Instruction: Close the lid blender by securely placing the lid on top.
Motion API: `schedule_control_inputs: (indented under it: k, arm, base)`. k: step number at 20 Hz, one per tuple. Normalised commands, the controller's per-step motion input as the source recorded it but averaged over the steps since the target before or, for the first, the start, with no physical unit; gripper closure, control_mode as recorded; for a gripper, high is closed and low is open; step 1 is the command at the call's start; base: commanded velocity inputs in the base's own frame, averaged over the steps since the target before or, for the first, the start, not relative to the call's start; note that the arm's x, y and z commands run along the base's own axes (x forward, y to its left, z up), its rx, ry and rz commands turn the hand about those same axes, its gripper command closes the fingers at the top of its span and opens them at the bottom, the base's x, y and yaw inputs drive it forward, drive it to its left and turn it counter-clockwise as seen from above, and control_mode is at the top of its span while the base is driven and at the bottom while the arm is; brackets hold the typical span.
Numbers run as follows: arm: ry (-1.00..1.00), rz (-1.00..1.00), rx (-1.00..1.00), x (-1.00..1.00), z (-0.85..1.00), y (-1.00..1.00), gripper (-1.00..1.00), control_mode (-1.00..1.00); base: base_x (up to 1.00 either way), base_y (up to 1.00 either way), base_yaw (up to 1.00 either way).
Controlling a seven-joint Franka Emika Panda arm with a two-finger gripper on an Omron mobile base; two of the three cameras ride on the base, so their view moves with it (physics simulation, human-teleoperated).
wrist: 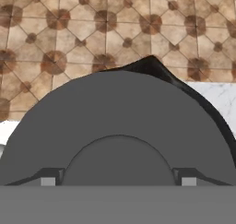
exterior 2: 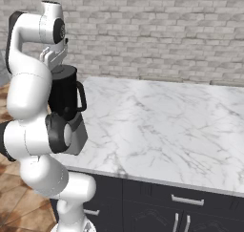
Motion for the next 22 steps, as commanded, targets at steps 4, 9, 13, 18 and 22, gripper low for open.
schedule_control_inputs:
  k: [4,9,13,18,22]
  arm:
    - [0.03,0.0,0.0,0.0,-0.45,0.0,-1.0,-1.0]
    - [0.0,0.0,0.0,0.0,-0.11,0.0,-1.0,-1.0]
    - [-0.11,0.0,0.0,-0.18,0.03,0.0,-1.0,-1.0]
    - [-0.29,0.0,-0.02,-0.28,0.24,0.0,-1.0,-1.0]
    - [-0.41,0.0,-0.06,-0.42,0.34,-0.02,-1.0,-1.0]
  base:
    - [0.0,0.0,0.0]
    - [0.0,0.0,0.0]
    - [0.0,0.0,0.0]
    - [0.0,0.0,0.0]
    - [0.0,0.0,0.0]
